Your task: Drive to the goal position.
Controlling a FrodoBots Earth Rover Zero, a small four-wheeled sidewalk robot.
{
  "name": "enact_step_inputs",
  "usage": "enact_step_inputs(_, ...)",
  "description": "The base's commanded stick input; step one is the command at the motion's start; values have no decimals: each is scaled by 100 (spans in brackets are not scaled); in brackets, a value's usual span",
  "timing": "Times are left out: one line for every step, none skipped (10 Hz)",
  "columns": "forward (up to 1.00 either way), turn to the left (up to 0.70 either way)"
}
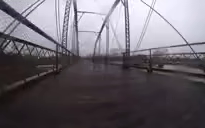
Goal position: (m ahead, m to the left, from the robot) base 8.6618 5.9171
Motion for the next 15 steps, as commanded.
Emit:
enact_step_inputs(100, 0)
enact_step_inputs(100, 0)
enact_step_inputs(100, 0)
enact_step_inputs(100, 0)
enact_step_inputs(100, 0)
enact_step_inputs(100, 0)
enact_step_inputs(100, 0)
enact_step_inputs(100, 0)
enact_step_inputs(100, 0)
enact_step_inputs(100, 0)
enact_step_inputs(100, 0)
enact_step_inputs(100, 0)
enact_step_inputs(100, 0)
enact_step_inputs(100, 0)
enact_step_inputs(100, 0)
